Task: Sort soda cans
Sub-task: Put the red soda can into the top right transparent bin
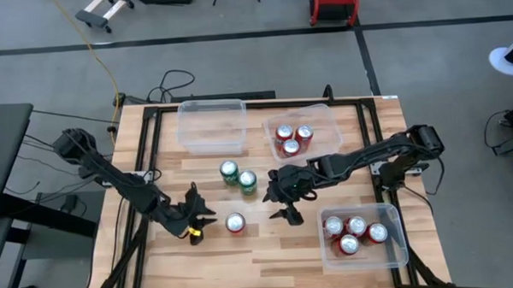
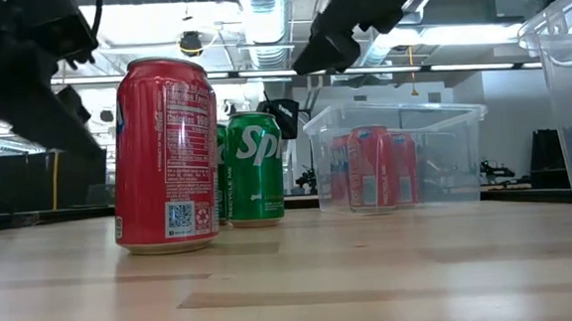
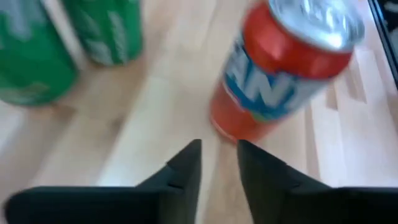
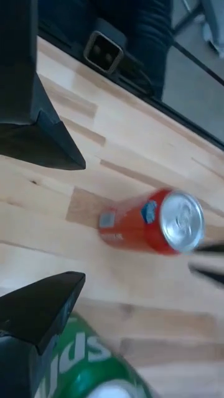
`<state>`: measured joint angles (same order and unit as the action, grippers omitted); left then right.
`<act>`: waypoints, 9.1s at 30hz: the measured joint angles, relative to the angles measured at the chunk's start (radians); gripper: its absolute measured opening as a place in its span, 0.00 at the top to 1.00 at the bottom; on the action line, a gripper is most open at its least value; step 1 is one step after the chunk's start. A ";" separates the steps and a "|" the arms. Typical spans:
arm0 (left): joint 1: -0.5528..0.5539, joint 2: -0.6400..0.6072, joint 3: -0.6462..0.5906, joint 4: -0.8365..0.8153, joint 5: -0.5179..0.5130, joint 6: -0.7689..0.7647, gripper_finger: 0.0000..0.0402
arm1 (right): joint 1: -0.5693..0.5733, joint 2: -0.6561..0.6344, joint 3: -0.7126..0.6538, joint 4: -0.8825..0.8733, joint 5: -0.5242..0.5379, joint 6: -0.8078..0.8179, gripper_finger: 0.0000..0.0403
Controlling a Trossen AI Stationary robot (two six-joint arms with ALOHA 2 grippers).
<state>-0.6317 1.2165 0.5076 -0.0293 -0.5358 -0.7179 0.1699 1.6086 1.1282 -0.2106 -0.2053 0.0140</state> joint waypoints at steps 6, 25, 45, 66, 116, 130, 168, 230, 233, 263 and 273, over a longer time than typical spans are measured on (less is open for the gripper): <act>-0.027 0.174 0.000 0.248 0.011 0.009 0.94 | -0.004 0.000 0.000 0.018 0.024 0.031 0.26; 0.145 0.560 0.176 0.647 0.027 0.284 0.99 | -0.005 0.000 0.000 -0.103 0.026 0.149 0.26; 0.246 0.650 0.309 0.654 0.124 0.392 0.99 | 0.029 -0.001 0.000 -0.142 0.029 0.135 0.26; 0.251 0.649 0.310 0.657 0.120 0.392 0.99 | -0.029 -0.001 0.000 -0.131 0.045 0.142 0.26; 0.280 0.649 0.309 0.610 0.217 0.358 0.99 | 0.128 0.031 0.017 -0.142 0.344 -0.020 0.01; 0.280 0.649 0.309 0.604 0.217 0.353 0.99 | 0.154 0.034 0.085 -0.201 0.384 -0.025 0.01; 0.280 0.649 0.309 0.574 0.217 0.339 0.99 | 0.042 0.085 0.097 -0.265 0.230 0.111 0.31; 0.265 0.648 0.309 0.533 0.216 0.338 0.99 | -0.419 -0.310 -0.068 -0.595 0.427 0.161 0.31; 0.264 0.648 0.309 0.533 0.216 0.338 0.99 | -0.433 -0.291 -0.069 -0.583 0.421 0.168 0.31; 0.258 0.648 0.309 0.509 0.216 0.314 0.99 | -0.504 -0.356 -0.287 -0.320 0.357 0.322 0.26; 0.258 0.648 0.309 0.508 0.216 0.314 0.99 | -0.504 -0.355 -0.288 -0.323 0.360 0.315 0.05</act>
<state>-0.3740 1.8641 0.8162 0.4789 -0.3195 -0.4038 -0.3337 1.2533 0.8402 -0.5336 0.1549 0.3290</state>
